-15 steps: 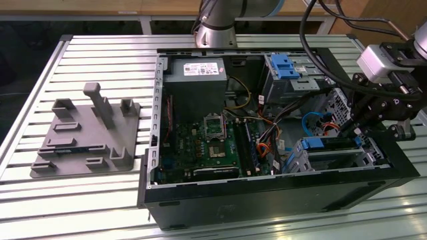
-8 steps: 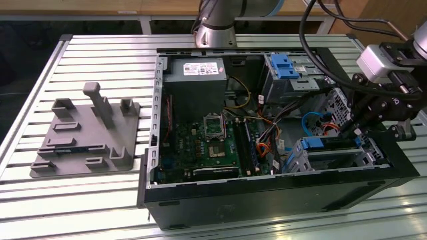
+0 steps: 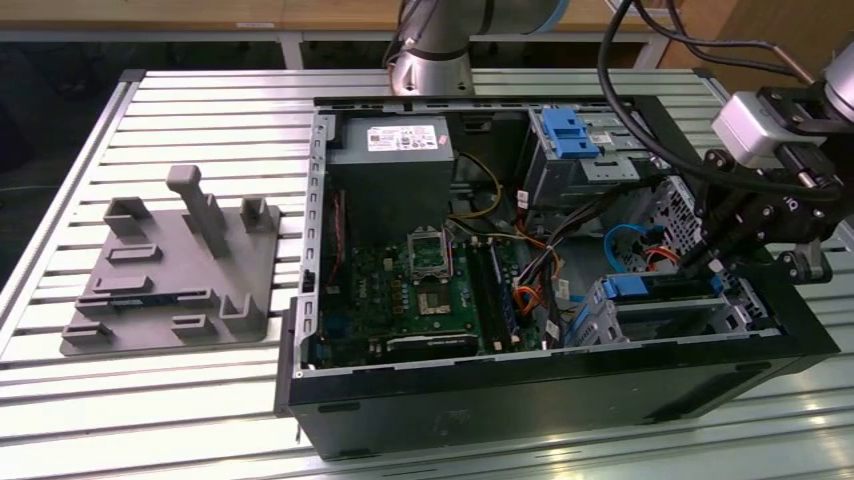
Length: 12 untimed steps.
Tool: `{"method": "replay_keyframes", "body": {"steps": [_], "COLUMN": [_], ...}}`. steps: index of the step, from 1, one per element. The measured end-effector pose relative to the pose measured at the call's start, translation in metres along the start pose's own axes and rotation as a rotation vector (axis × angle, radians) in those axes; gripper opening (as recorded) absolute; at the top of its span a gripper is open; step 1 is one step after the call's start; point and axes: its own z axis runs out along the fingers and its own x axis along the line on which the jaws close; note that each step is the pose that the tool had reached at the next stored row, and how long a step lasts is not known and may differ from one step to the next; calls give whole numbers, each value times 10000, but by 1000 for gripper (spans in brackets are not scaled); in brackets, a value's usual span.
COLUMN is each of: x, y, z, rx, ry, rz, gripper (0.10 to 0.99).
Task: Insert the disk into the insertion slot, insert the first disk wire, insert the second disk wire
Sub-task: 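Insert the first disk wire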
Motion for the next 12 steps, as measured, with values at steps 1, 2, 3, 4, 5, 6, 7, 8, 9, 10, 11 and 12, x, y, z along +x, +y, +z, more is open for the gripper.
{"method": "replay_keyframes", "body": {"steps": [1, 2, 3, 4, 5, 6, 7, 8, 9, 10, 11, 12], "x": [0, 0, 0, 1, 1, 1, 1, 1, 1, 1, 1, 1], "y": [0, 0, -1, -1, -1, -1, -1, -1, -2, -2, -2, -2], "z": [2, 5, 7, 9, 11, 13, 15, 17, 19, 21, 23, 25], "rx": [0, 0, 0, 0, 0, 0, 0, 0, 0, 0, 0, 0], "ry": [0, 0, 0, 1, 1, 1, 0, 0, 0, 1, 0, 0], "rz": [0, 0, 0, 0, 0, 0, 0, 0, 0, 0, 0, 0], "gripper": [165, 165, 165, 165, 165, 165, 165, 165, 165, 165, 165, 165]}}
